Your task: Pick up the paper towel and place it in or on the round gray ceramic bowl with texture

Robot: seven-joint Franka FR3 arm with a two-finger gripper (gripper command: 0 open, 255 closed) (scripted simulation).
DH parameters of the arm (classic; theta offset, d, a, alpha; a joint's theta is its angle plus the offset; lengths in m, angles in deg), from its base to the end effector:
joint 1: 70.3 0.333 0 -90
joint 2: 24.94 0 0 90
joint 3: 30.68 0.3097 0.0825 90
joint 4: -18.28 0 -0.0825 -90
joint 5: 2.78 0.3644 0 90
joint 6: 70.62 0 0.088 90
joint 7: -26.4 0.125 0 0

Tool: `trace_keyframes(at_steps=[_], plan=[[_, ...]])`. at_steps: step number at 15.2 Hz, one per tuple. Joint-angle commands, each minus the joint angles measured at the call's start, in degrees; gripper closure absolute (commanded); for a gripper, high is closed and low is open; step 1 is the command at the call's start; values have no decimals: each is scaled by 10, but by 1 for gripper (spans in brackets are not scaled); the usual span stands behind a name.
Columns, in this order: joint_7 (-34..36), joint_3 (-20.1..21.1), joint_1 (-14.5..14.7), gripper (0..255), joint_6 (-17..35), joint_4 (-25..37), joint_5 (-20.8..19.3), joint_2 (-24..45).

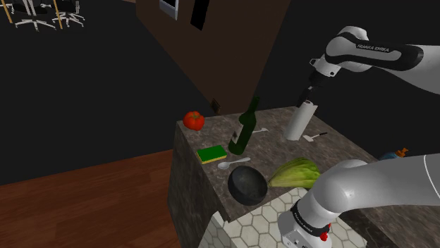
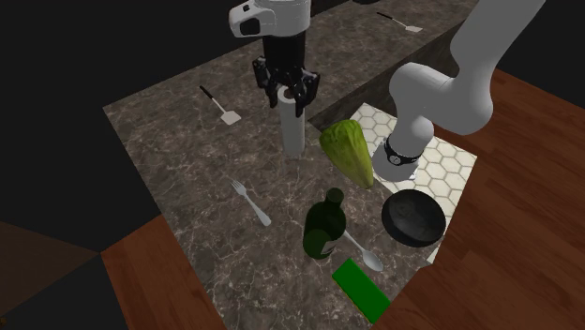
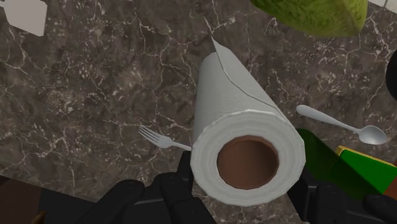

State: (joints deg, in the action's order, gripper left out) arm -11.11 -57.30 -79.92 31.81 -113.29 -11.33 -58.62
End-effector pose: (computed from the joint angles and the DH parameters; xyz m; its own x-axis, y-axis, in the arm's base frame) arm 0.2848 -0.2561 0.5228 0.9894 0.1143 0.0900 0.1201 -0.9908 -0.0623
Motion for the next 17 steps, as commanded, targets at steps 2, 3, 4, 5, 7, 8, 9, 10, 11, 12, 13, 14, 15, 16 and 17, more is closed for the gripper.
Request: trace_keyframes(at_steps=[2, 3, 4, 5, 7, 8, 9, 10, 11, 12, 13, 14, 15, 16, 17], plan=[[1, 4, 2, 255, -23, 24, 3, 1], [1, 5, 2, 255, -31, 32, 4, 2], [1, 6, 3, 255, -38, 40, 5, 2], [2, 7, 4, 255, -46, 48, 6, 3], [2, 9, 4, 255, -56, 60, 7, 4], [15, 22, 4, 255, -63, 51, 8, -11], [28, 35, 3, 255, -70, 41, 10, -27], [41, 49, 3, 255, -76, 33, 12, -42], [54, 62, 3, 255, -83, 25, 15, -56], [67, 75, 4, 255, -90, 17, 19, -70], [80, 88, 4, 255, -98, 11, 24, -83], [93, 101, 6, 255, -105, 5, 29, -95], [105, 114, 7, 255, -112, -1, 35, -107], [118, 127, 9, 255, -119, -5, 41, -119], [130, 140, 10, 255, -126, -9, 48, -129]])
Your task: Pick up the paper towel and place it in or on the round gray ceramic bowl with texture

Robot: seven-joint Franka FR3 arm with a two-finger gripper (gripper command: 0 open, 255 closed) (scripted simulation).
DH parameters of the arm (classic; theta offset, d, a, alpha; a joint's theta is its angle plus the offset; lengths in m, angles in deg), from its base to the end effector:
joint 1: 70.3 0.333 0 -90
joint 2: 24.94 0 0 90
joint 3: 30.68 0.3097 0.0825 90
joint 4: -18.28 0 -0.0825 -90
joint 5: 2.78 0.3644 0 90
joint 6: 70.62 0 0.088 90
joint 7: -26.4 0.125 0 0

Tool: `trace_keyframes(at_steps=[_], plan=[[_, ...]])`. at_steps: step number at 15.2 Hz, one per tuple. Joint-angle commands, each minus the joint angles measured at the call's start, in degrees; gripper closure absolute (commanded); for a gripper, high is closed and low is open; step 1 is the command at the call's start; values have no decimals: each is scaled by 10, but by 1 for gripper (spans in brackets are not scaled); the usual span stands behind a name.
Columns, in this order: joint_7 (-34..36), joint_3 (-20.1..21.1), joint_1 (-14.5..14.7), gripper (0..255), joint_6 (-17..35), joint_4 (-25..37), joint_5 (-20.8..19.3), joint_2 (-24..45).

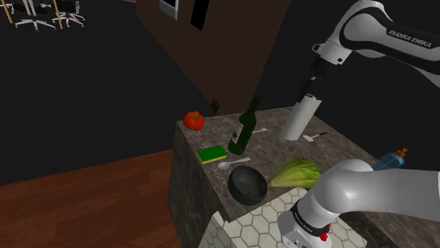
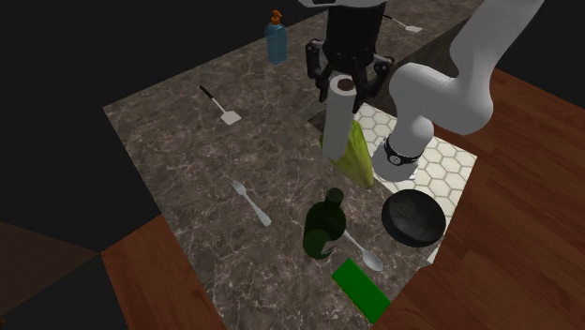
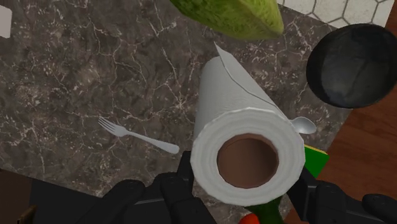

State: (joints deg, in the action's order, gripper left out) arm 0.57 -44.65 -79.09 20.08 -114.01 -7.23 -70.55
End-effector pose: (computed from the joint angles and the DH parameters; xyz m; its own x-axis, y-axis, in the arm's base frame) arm 0.2631 -0.1456 0.5840 0.9892 0.1155 0.0907 0.1214 -0.9906 -0.0624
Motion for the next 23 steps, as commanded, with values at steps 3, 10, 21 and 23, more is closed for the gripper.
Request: trace_keyframes(at_steps=[3, 10, 21, 23], plan=[[52, 52, 9, 255, -30, -10, 30, -39], [143, 143, 30, 255, -73, -7, 93, -83], [275, 273, 56, 255, -111, 41, 193, -93], [274, 275, 58, 255, -99, 20, 195, -101]])
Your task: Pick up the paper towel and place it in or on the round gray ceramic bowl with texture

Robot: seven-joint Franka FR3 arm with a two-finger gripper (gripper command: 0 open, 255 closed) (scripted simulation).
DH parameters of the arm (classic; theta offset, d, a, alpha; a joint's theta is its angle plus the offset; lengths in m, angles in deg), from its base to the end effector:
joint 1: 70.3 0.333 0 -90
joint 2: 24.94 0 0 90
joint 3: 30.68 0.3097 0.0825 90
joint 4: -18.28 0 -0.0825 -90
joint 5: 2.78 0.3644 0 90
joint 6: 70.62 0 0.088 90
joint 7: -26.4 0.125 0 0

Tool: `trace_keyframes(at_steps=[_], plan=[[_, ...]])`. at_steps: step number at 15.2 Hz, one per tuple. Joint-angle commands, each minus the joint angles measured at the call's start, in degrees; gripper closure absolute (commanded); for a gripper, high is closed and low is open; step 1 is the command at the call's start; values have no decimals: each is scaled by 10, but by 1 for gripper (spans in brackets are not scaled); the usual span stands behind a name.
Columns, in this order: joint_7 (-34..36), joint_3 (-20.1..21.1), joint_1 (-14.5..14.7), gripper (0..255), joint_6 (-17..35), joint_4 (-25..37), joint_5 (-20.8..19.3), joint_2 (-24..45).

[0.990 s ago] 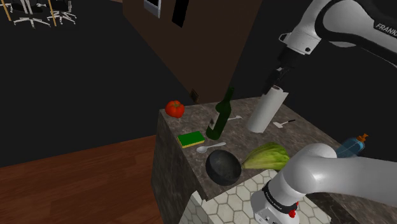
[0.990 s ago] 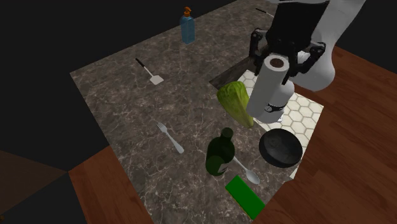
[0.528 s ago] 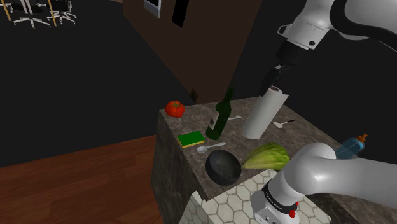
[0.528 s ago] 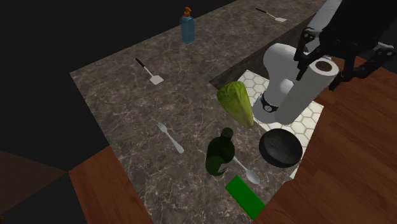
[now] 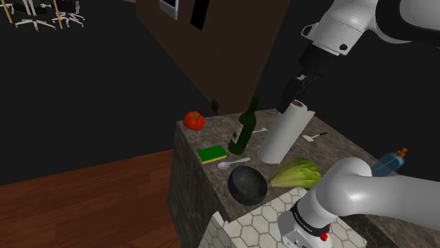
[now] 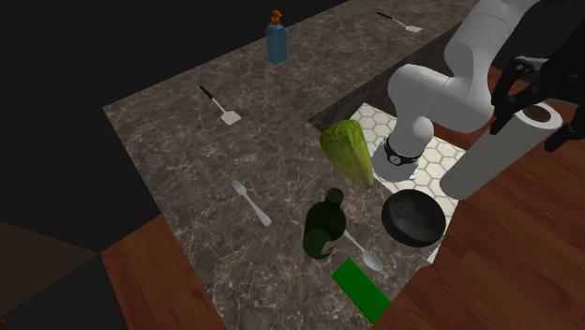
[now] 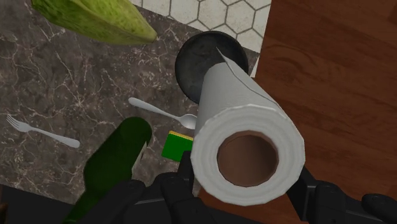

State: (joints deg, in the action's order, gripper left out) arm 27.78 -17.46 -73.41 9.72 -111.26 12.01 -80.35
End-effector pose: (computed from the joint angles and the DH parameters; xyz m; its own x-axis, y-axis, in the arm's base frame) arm 0.2156 0.1101 0.6304 0.9893 0.1148 0.0897 0.1206 -0.9908 -0.0622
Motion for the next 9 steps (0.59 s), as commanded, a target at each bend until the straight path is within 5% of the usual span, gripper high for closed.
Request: trace_keyframes(at_steps=[1, 9], plan=[[1, 4, 1, 255, 10, -17, 4, -8], [-5, 13, 7, 255, 57, -95, 14, -38]])
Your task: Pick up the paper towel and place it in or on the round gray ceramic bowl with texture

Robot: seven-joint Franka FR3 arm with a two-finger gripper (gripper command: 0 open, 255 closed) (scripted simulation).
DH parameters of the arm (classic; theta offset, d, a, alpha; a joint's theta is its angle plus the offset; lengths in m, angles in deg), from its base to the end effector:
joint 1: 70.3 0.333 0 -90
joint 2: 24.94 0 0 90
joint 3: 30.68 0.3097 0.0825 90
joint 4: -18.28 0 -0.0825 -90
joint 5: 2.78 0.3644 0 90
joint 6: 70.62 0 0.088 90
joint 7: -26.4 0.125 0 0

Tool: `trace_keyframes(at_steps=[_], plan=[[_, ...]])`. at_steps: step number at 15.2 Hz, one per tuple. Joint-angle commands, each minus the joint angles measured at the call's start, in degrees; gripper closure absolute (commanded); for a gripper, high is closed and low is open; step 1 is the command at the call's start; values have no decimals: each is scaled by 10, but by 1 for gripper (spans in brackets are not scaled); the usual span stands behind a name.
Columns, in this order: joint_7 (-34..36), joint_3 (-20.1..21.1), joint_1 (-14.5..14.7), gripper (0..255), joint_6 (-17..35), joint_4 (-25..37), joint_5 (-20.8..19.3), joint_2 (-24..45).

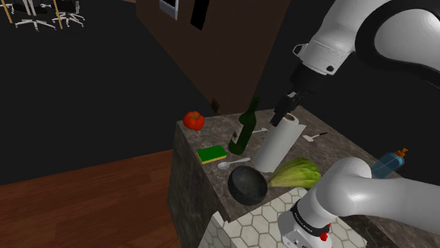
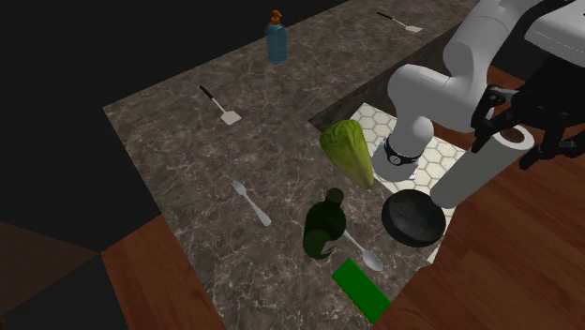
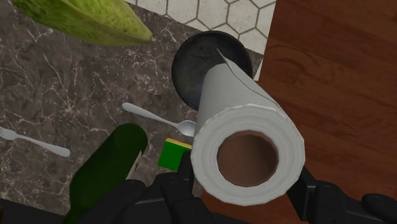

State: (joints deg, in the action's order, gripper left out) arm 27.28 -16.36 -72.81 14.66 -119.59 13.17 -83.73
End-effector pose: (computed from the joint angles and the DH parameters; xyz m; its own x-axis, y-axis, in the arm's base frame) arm 0.2149 0.1114 0.5874 0.9894 0.1144 0.0892 0.1202 -0.9908 -0.0624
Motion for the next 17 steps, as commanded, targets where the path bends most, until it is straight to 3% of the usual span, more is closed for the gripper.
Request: trace_keyframes(at_steps=[1, 17], plan=[[-1, 4, 2, 255, 14, -21, 4, -8], [-11, 32, 17, 255, 111, -162, 33, -51]])
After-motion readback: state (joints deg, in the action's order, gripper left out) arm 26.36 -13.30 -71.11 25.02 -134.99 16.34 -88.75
